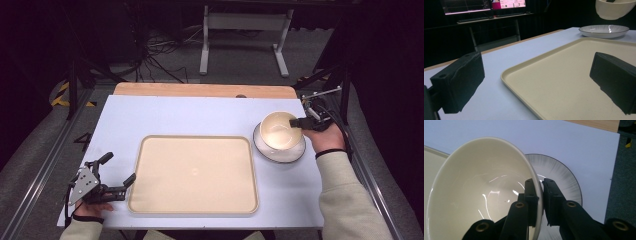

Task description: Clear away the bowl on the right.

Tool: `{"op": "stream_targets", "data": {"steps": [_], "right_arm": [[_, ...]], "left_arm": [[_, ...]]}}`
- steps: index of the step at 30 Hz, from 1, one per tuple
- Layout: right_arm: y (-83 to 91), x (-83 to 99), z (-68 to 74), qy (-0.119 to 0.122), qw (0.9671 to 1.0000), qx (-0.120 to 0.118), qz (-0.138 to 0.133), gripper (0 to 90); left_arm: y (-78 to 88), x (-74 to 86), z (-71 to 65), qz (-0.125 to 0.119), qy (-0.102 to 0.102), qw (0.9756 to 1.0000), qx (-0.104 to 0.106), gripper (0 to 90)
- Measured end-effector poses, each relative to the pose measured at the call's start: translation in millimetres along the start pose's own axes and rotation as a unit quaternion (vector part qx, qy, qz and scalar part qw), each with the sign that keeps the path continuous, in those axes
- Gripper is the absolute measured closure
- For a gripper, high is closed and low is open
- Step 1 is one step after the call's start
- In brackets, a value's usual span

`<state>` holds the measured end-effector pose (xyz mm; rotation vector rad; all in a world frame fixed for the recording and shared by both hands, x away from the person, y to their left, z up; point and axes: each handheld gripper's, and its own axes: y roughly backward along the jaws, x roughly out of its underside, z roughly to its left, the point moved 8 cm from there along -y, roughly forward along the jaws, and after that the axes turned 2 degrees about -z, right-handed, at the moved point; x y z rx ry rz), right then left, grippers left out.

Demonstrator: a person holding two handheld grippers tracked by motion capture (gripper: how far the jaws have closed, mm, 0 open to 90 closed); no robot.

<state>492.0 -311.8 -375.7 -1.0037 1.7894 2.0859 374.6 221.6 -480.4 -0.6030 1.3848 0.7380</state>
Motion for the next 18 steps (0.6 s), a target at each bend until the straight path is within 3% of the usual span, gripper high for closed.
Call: {"op": "stream_targets", "data": {"steps": [11,18], "right_arm": [[1.5,-8.7,32.9,0.040,0.9990,-0.019,-0.003,82.1],[2.3,-13.9,62.7,0.071,0.9966,-0.042,-0.005,82.1]], "left_arm": [[0.1,-0.1,0.0,-0.001,-0.001,1.0000,0.000,0.2],[0.1,0.0,-0.2,0.000,-0.001,1.0000,0.001,0.2]]}}
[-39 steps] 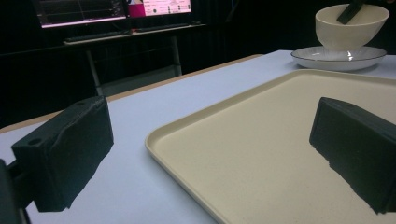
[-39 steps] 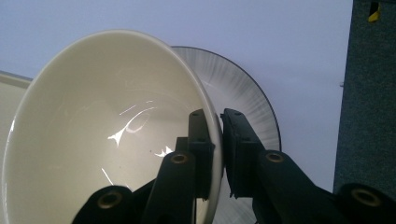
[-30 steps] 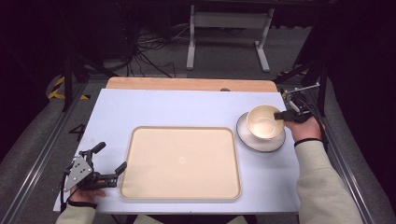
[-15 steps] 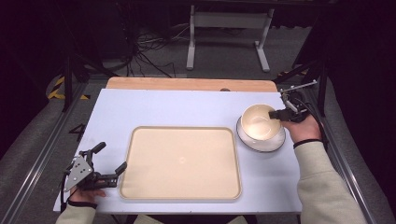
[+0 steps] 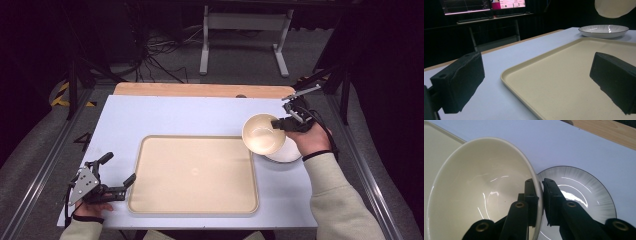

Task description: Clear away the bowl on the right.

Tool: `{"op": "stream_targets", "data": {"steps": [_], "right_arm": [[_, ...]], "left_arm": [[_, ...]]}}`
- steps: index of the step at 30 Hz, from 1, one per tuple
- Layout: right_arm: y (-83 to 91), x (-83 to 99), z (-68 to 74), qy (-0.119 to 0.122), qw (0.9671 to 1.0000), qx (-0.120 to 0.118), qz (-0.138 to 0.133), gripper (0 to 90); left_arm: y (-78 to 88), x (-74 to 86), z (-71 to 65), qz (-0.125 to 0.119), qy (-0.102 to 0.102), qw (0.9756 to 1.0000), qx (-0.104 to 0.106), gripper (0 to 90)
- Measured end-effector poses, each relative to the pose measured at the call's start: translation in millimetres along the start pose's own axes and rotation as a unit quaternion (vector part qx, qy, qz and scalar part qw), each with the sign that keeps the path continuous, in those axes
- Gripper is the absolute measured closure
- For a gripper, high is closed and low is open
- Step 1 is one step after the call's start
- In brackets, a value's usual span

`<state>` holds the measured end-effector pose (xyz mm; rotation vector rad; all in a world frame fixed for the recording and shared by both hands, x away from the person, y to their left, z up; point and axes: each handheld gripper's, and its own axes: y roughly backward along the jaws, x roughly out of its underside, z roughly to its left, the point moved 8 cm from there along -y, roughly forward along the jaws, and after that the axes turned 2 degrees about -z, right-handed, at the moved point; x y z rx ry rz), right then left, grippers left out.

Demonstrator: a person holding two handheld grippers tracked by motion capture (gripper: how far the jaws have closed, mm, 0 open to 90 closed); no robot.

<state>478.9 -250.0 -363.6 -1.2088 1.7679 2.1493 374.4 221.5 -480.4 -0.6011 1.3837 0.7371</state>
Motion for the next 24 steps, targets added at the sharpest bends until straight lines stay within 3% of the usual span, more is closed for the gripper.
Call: {"op": "stream_targets", "data": {"steps": [11,24], "right_arm": [[-1.8,-12.4,38.7,0.042,0.9988,-0.027,0.001,81.9],[-9.8,-24.5,84.4,0.089,0.9941,-0.062,0.002,81.8]], "left_arm": [[0.3,-0.2,0.0,-0.001,-0.001,1.0000,0.000,0.2],[0.5,-0.7,-0.4,-0.003,0.000,1.0000,0.002,0.2]]}}
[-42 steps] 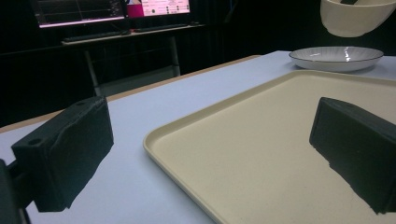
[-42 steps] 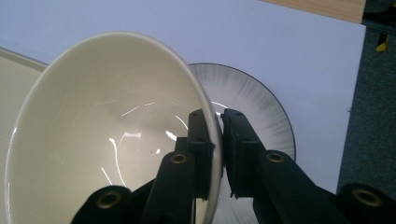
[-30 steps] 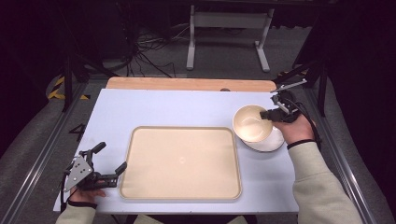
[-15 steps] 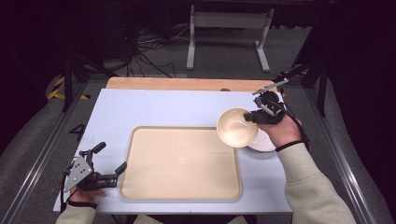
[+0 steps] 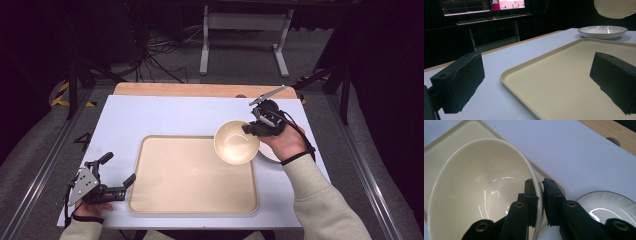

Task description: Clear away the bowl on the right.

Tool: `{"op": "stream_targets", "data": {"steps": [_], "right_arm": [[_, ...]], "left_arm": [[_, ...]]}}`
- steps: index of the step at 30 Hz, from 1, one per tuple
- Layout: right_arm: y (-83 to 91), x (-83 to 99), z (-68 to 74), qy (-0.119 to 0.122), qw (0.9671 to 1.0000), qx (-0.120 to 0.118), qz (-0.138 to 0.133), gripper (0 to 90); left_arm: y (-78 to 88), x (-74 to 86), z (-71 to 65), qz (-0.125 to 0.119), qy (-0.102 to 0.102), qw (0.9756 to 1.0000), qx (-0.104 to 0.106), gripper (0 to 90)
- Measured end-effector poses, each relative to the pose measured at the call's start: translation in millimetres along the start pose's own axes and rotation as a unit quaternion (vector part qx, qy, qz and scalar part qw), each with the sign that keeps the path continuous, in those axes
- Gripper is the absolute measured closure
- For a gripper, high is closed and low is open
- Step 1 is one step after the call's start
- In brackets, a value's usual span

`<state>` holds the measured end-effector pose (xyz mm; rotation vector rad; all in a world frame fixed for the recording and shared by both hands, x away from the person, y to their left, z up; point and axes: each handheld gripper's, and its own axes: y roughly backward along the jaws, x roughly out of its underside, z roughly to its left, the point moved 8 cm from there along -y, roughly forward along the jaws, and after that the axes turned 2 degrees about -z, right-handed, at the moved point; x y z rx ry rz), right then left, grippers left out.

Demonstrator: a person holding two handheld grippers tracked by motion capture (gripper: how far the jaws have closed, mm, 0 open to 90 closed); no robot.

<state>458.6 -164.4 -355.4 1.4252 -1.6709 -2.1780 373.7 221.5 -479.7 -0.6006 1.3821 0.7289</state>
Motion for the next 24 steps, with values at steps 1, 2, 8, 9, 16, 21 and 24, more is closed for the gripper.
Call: {"op": "stream_targets", "data": {"steps": [1,2,8,9,16,21,24], "right_arm": [[-1.1,-1.2,3.2,0.005,1.0000,-0.003,0.001,81.8],[-2.7,-2.8,7.5,0.009,0.9999,-0.008,0.003,81.8],[-9.8,-8.0,19.3,0.020,0.9996,-0.020,0.005,81.8],[-11.1,-8.9,22.1,0.021,0.9994,-0.026,0.005,81.8],[-15.8,-15.2,37.5,0.033,0.9983,-0.048,0.002,81.8],[-20.1,-19.5,51.0,0.050,0.9958,-0.076,0.002,81.6],[-24.2,-21.2,57.8,0.056,0.9947,-0.086,0.005,81.6]], "left_arm": [[0.0,0.0,0.1,0.000,0.000,1.0000,-0.001,0.2],[0.0,0.0,0.0,0.000,0.000,1.0000,0.000,0.2],[0.0,-0.1,-0.2,0.000,-0.001,1.0000,0.001,0.2],[0.0,-0.1,-0.2,0.000,-0.001,1.0000,0.001,0.2],[-0.2,-0.1,-0.2,0.000,-0.001,1.0000,0.000,0.2],[-0.2,0.0,-0.3,0.000,-0.001,1.0000,0.000,0.2],[-0.2,0.0,-0.4,0.000,-0.001,1.0000,0.000,0.2]]}}
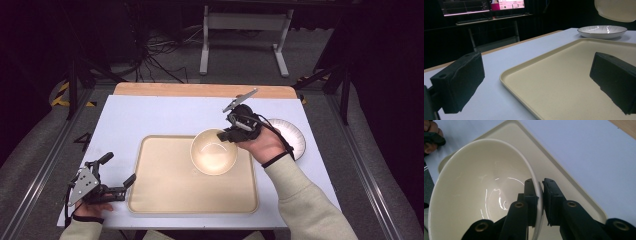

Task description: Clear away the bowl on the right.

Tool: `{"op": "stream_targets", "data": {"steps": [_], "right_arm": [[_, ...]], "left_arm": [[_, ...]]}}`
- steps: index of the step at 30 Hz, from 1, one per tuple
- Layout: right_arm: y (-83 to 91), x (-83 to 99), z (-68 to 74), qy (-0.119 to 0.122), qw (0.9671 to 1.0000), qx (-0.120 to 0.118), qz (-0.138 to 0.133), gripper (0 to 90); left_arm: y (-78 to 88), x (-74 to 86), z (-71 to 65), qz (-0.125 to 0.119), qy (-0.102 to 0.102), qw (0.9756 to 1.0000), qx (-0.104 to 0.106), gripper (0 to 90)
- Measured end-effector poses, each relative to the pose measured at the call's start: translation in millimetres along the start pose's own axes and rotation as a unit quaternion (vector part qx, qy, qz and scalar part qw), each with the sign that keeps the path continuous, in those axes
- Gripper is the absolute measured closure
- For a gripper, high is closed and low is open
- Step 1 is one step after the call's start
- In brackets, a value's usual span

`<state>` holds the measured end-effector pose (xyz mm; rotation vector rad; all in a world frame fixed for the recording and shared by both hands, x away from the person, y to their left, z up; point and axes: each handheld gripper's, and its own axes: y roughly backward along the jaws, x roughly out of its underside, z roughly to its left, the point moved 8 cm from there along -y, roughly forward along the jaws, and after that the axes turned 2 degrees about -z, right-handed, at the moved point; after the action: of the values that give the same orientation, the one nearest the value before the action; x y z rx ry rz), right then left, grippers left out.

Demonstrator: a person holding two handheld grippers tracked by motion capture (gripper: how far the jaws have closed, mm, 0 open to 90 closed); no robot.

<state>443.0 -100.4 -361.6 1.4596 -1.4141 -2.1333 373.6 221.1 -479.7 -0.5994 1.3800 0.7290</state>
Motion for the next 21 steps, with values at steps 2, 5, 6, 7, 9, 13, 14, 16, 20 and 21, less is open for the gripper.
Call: {"op": "stream_targets", "data": {"steps": [2,5,6,7,9,13,14,16,20,21], "right_arm": [[-3.9,-1.6,3.4,0.003,1.0000,-0.005,0.003,81.6],[-8.3,-3.6,7.0,0.007,0.9999,-0.012,0.005,81.6],[-11.2,-5.0,9.7,0.008,0.9998,-0.017,0.005,81.6],[-13.0,-5.9,11.4,0.009,0.9998,-0.019,0.006,81.6],[-17.3,-7.6,14.7,0.012,0.9996,-0.025,0.007,81.6],[-24.2,-10.0,18.9,0.015,0.9992,-0.038,0.007,81.6],[-26.0,-10.3,19.2,0.014,0.9991,-0.040,0.006,81.6],[-31.2,-9.9,20.1,0.011,0.9987,-0.049,0.007,81.6],[-39.3,-8.0,21.0,0.007,0.9984,-0.055,0.013,81.6],[-43.5,-7.0,20.9,0.006,0.9983,-0.056,0.014,81.6]], "left_arm": [[0.0,0.1,0.1,0.000,0.000,1.0000,0.000,0.2],[0.1,0.0,0.1,0.000,0.000,1.0000,0.000,0.2],[0.0,0.0,0.0,0.000,0.000,1.0000,0.000,0.2],[0.1,0.0,0.0,0.000,0.000,1.0000,0.001,0.2],[0.1,0.0,0.0,0.000,0.000,1.0000,0.001,0.2],[0.2,-0.1,-0.3,0.000,-0.001,1.0000,0.002,0.2],[0.2,-0.1,-0.3,0.000,-0.001,1.0000,0.002,0.2],[0.3,-0.1,-0.3,0.000,-0.001,1.0000,0.002,0.2],[0.2,-0.1,-0.3,0.000,-0.001,1.0000,0.002,0.2],[0.3,-0.1,-0.3,0.000,-0.001,1.0000,0.003,0.2]]}}
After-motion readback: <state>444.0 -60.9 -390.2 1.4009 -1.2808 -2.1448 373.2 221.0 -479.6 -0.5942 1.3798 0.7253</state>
